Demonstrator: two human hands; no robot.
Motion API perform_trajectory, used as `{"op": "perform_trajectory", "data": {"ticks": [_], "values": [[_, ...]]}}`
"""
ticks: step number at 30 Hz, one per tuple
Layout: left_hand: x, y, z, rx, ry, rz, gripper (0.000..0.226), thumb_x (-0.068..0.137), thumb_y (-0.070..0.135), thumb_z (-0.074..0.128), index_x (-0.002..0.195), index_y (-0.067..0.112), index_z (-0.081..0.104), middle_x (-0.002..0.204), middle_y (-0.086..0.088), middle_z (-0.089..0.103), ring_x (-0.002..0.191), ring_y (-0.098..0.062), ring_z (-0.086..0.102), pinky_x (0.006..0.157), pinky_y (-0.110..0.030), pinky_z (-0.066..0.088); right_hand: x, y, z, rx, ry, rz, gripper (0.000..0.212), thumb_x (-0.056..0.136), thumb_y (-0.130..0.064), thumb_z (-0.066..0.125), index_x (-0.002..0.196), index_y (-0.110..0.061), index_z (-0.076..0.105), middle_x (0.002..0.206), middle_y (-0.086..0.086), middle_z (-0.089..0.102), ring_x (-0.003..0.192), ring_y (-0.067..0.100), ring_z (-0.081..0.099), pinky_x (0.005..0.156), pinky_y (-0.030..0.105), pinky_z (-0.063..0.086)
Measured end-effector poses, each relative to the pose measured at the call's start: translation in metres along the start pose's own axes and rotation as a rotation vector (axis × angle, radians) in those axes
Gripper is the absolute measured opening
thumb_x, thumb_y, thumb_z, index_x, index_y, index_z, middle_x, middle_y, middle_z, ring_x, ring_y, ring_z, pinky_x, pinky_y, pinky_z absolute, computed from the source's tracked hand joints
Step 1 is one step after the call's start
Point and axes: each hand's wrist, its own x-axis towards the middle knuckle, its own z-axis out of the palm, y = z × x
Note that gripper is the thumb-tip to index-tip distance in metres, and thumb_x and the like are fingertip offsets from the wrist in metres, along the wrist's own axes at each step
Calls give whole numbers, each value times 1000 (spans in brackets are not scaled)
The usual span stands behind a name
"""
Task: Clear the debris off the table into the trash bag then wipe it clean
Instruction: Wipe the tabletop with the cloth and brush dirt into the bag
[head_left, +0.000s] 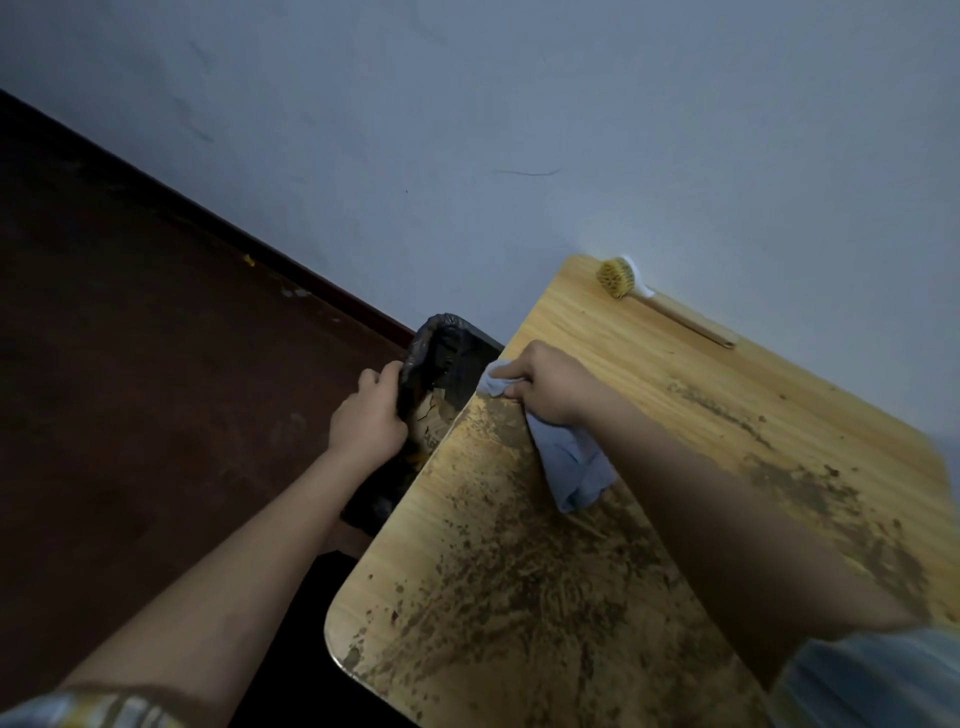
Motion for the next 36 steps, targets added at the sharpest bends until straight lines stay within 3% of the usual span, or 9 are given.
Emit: {"op": "perform_trajectory", "data": {"ticks": [2,6,10,14,16,20,24,28,36], "values": [[-3,1,0,-5,-4,-4,58,87,7,48,140,22,29,123,-13,41,95,-42,55,69,-37,35,-5,-2,0,-6,-77,-49,33,94,-3,56,66,-19,62,56,4,21,55,18,21,61,34,22],[-9,1,1,-13,-21,-2,57,87,6,48,139,21,30,122,-14,41,96,-43,55,70,-38,35,-8,-3,-9,-20,-146,-77,31,92,-6,60,121,-13,68,73,-15,52,74,13,49,67,28,38],[-12,2,-2,-5,-31,-8,57,87,7,48,140,21,30,123,-14,40,97,-44,54,71,-38,35,0,6,-16,52,115,110,29,94,-7,56,119,-12,70,102,15,70,88,29,62,71,34,46],[-13,0,-3,8,-33,-12,57,88,6,48,139,22,30,124,-13,40,97,-43,54,71,-37,34,4,3,-3,95,95,216,28,96,-3,51,117,-5,69,114,15,69,88,33,62,69,43,51],[-12,-1,-3,10,-25,-12,58,88,7,48,140,22,29,124,-13,40,97,-43,54,70,-37,34,3,-2,3,79,63,145,31,95,-1,51,115,-11,71,101,0,73,62,19,49,58,31,37],[-11,0,-4,14,-25,-16,59,88,7,48,142,22,27,125,-14,39,98,-42,54,70,-37,34,-8,-12,4,91,-11,-46,64,90,7,52,52,-44,61,46,-7,36,53,15,21,59,32,22],[-13,1,-4,18,-27,-17,60,88,6,48,142,21,28,126,-14,39,101,-43,53,73,-37,33,-18,-12,-6,20,-66,-76,29,92,-1,57,113,-13,73,85,15,66,71,21,51,62,29,31],[-16,-1,-6,15,-35,-34,58,87,6,48,140,22,29,126,-13,39,100,-43,54,73,-36,33,-37,4,-25,43,124,-35,27,94,-5,57,117,-11,70,90,17,67,82,36,58,67,40,44],[-20,1,-7,9,-40,-23,58,87,6,49,139,22,30,125,-14,40,99,-44,54,72,-37,34,-68,50,-27,5,71,352,29,98,-10,53,122,-16,67,125,9,64,102,26,60,72,30,41]]}}
